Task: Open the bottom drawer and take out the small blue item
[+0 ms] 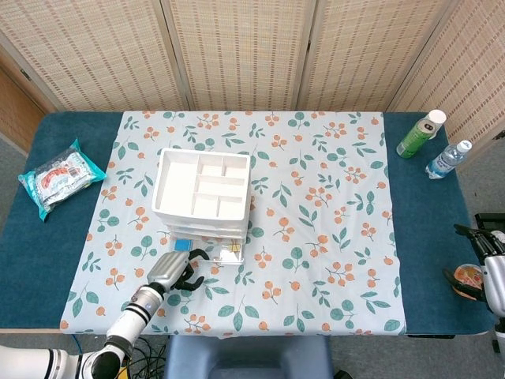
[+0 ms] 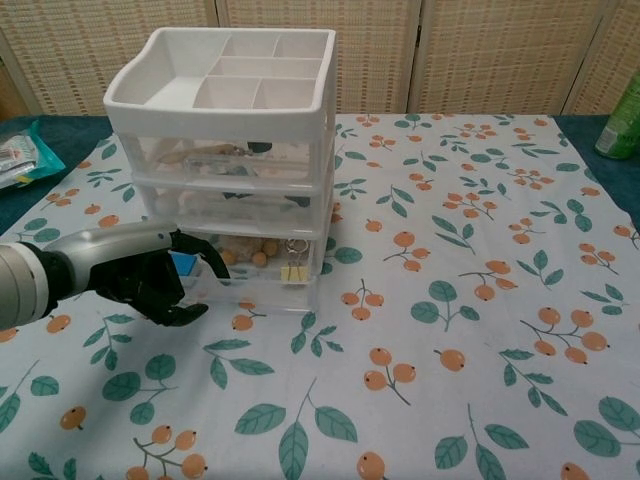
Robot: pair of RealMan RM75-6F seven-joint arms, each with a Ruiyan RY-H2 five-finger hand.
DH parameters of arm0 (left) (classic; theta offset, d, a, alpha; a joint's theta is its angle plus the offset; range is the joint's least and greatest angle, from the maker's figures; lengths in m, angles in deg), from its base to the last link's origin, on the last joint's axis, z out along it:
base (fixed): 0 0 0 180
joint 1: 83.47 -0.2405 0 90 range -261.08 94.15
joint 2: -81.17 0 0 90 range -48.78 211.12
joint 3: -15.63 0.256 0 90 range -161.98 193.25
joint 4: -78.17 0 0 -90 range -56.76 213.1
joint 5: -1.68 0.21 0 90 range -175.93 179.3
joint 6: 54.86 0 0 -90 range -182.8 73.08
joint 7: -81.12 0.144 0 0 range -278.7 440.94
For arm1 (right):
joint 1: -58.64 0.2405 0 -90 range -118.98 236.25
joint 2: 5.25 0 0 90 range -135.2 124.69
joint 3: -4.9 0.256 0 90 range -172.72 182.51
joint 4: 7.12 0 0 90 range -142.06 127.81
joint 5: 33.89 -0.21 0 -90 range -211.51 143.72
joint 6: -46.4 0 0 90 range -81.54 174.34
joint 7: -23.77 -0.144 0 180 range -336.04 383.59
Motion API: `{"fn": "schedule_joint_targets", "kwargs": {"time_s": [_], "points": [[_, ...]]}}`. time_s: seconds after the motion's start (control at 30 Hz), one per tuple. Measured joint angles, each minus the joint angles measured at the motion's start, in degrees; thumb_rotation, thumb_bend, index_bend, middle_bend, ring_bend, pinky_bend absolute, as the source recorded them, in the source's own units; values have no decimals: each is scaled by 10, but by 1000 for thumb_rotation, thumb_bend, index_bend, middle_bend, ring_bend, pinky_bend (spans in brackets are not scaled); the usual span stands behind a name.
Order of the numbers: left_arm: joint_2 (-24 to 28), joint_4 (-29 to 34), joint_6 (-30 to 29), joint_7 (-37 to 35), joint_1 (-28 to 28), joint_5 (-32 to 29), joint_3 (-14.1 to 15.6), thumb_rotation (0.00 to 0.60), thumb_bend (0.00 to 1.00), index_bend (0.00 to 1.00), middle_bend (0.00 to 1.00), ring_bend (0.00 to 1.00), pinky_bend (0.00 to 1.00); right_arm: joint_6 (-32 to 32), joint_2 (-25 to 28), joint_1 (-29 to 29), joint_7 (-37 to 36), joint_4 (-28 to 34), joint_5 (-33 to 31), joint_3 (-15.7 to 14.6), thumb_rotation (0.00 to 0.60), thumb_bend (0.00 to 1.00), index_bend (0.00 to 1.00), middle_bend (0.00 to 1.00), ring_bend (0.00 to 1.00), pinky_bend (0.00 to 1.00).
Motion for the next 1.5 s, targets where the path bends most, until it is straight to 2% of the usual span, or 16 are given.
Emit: {"fn": "schedule_joint_targets", "kwargs": {"time_s": [0.63, 0.73, 0.9, 1.1, 1.17, 1.23, 1.37, 1.5], "points": [[33, 64, -7, 26, -14, 26, 34, 600, 401, 337, 962, 1000, 1000, -3, 2, -1, 4, 5, 3, -1, 600, 214, 181, 287, 268, 358], [35, 67, -10, 29, -16, 29, 36, 600, 400, 306, 961, 1000, 1000, -5, 3, -2, 4, 5, 3, -1, 600, 214, 181, 287, 268, 358], [39, 74, -15, 20, -23, 46, 38, 600, 399, 189, 957, 1000, 1000, -7, 3, -3, 3, 5, 3, 0, 600, 214, 181, 287, 268, 358], [54, 83, -25, 17, -33, 98, 45, 600, 404, 178, 957, 1000, 1000, -8, 4, -3, 3, 5, 5, -1, 600, 214, 181, 287, 270, 358], [66, 84, -24, 22, -32, 115, 46, 599, 437, 194, 957, 1000, 1000, -8, 4, -3, 3, 5, 6, 0, 600, 214, 181, 287, 270, 358], [77, 82, -22, 31, -29, 128, 46, 571, 494, 216, 958, 1000, 1000, -9, 6, -3, 3, 6, 7, -1, 600, 214, 181, 287, 271, 358], [101, 76, -13, 56, -16, 155, 44, 344, 617, 277, 970, 1000, 1000, -10, 6, -3, 3, 7, 8, 0, 600, 214, 181, 287, 273, 358], [125, 71, 21, 73, 4, 164, 44, 181, 684, 308, 974, 1000, 1000, -7, 6, -1, 3, 6, 10, -1, 600, 214, 181, 287, 276, 358]]}}
